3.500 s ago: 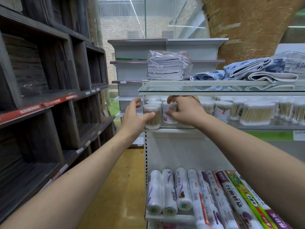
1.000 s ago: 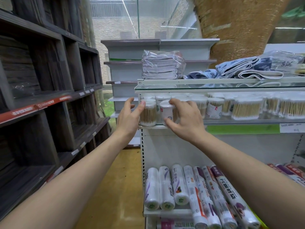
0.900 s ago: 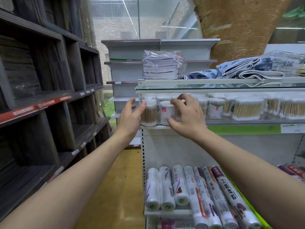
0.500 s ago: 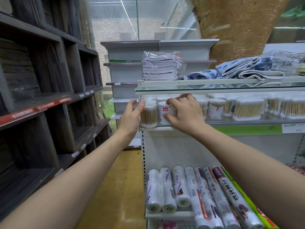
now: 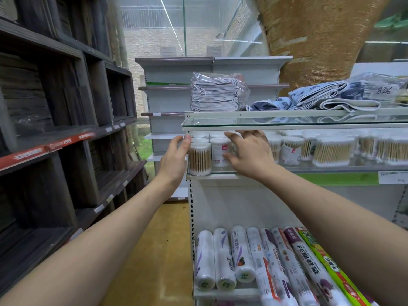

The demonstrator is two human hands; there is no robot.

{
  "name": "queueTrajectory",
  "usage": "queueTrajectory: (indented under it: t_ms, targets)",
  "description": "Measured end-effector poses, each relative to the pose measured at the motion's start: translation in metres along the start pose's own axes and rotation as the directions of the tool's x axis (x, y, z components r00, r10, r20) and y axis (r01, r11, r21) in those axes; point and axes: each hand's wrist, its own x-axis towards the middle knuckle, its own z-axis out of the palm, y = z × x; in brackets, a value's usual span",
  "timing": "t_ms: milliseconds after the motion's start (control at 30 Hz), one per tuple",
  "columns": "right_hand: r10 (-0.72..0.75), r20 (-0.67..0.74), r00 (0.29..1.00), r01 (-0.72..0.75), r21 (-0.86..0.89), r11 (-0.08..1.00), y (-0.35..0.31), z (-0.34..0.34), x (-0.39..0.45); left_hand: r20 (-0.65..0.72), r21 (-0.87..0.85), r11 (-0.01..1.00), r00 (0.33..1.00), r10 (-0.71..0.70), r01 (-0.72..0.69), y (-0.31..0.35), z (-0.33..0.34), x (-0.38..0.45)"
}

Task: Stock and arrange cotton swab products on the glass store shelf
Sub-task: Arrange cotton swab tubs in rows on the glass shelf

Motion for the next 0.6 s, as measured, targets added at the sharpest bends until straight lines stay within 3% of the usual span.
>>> queueTrajectory:
  t_ms: [300,600]
  targets:
    - [0.048,0.075,0.996,-0.047,-0.016,0.999,0.023,-0.008,-0.01,0.007,-0.033,0.999,1.0,-0.013,0.014,0.004,0.005,-0.006]
    - [0.034,-0.023,0.999,-0.031,0.092,0.995,0.031,-0.01,-0.023,-0.095,-0.014,1.0,0.995,0.019,-0.02,0.001,0.001,-0.007]
